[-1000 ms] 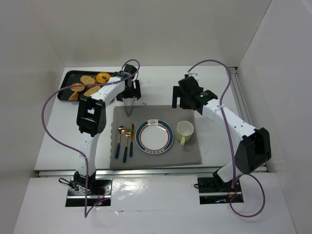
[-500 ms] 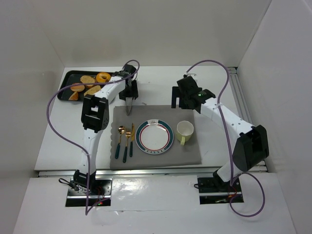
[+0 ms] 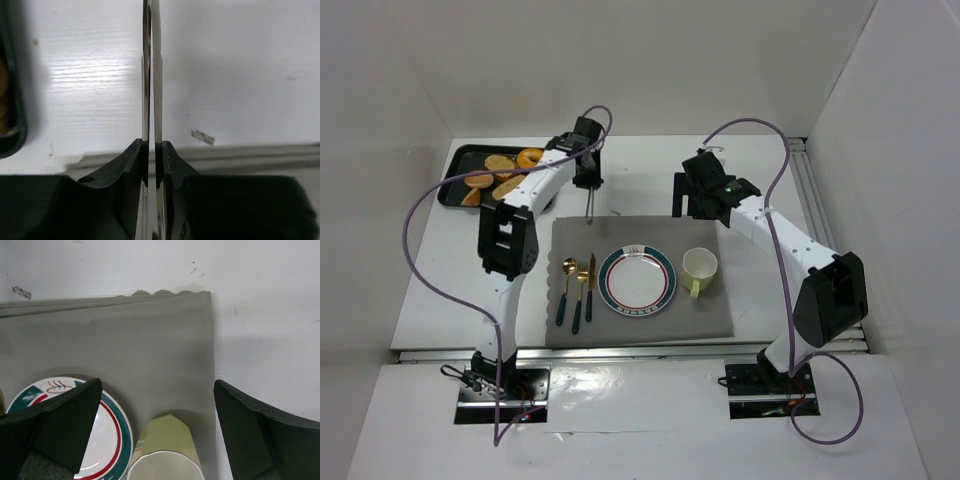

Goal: Place the bread

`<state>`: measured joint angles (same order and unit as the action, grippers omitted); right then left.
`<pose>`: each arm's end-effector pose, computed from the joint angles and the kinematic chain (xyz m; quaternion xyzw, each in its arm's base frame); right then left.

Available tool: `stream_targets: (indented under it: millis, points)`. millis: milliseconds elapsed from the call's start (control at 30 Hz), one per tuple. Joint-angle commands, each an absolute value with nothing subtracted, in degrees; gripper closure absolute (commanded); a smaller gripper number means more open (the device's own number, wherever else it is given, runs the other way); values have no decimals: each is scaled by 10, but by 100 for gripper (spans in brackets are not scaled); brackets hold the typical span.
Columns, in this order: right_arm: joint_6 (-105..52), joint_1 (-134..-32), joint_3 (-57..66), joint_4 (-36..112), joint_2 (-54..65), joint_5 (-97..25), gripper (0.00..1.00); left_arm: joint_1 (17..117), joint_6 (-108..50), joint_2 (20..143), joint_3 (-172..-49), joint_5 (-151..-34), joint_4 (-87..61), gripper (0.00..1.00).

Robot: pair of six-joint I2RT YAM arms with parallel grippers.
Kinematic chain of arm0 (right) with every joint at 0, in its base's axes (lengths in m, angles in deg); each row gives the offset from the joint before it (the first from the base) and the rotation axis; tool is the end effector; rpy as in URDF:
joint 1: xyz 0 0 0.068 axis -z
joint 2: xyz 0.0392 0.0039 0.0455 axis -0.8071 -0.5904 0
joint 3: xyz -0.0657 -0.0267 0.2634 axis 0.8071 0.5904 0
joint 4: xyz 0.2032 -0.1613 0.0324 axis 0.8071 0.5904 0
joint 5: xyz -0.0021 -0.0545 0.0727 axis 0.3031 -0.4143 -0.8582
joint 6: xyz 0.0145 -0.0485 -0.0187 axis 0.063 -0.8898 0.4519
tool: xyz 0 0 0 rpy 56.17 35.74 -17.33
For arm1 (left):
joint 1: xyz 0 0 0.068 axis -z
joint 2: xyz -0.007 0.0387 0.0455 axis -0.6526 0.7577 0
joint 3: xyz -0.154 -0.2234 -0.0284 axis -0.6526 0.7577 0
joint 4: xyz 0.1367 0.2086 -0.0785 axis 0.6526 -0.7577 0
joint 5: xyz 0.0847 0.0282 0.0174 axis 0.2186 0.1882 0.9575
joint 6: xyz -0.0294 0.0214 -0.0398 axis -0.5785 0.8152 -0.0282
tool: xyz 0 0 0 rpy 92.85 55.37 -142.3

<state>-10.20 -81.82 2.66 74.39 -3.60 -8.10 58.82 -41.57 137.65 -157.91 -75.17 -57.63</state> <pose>0.3067 0.1492 0.3003 0.0204 0.9261 -0.0029 0.3766 0.4874 -0.1531 0.2322 -0.0708 0.9460 -0.0380 0.3140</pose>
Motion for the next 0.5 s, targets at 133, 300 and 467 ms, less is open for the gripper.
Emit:
stream_targets:
  millis: [133,300,467]
  points:
    - [-110,-797,-4,734,-31,-65,0,571,-380,1149,-1529,-737,-615,72]
    - [-115,-792,-4,729,-31,-92,0,508,-372,1072,-1466,-770,-676,65]
    - [-121,-787,-4,711,-37,-108,0,391,-419,1033,-1424,-804,-712,67]
